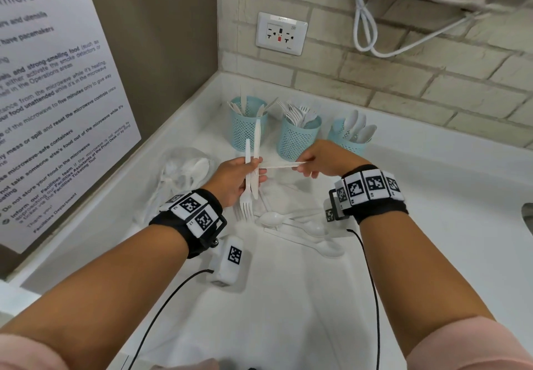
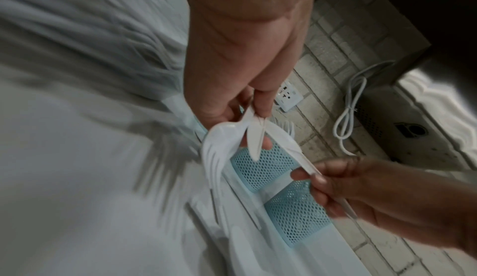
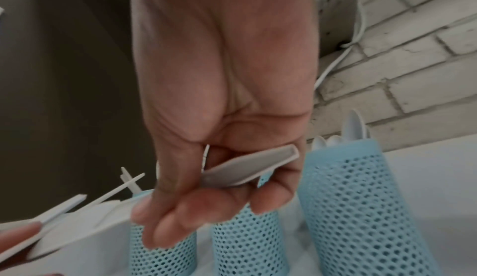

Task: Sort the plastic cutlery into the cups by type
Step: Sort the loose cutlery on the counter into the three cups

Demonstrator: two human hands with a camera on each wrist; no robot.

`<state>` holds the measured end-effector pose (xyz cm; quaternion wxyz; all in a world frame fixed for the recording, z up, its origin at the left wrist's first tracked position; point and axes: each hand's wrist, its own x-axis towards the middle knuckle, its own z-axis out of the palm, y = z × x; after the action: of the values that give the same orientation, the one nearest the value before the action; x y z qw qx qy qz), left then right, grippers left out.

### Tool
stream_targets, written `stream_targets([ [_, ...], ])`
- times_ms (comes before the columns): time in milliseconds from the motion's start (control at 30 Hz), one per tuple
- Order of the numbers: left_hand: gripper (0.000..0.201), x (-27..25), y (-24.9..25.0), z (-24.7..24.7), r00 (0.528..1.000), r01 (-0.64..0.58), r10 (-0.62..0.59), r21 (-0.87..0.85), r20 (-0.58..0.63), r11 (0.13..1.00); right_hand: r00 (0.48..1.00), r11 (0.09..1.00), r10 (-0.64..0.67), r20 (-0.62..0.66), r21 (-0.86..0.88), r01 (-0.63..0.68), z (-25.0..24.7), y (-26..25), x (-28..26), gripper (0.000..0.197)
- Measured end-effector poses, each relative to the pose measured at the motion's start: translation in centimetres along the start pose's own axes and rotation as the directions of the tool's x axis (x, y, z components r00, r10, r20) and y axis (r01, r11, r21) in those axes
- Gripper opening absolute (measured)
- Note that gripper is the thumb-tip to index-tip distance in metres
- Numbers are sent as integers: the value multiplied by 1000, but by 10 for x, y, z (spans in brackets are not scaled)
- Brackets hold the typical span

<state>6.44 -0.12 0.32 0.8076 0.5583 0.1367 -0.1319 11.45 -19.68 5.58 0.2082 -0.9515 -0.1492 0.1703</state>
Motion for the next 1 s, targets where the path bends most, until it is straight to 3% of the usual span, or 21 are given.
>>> stream_targets([
  [367,18,-6,-3,2,999,-15,12,87,39,996,987,893,163,-15,428,-141,3,11,-11,22],
  [567,25,-10,-5,5,999,-20,10,211,49,977,944,645,277,-180,763,-44,6,7,-3,32],
  [667,24,-10,-4,8,995,-7,-25,299,101,954,928,595,284,-243,803,28,10,2,2,21],
  [800,15,-8,-4,7,994,-17,-23,364,107,931,935,582,277,-222,813,20,16,3,4,7],
  [1000,7,3,-1,-3,996,-14,18,52,-84,999,947,577,296,-128,814,-71,20,17,0,6],
])
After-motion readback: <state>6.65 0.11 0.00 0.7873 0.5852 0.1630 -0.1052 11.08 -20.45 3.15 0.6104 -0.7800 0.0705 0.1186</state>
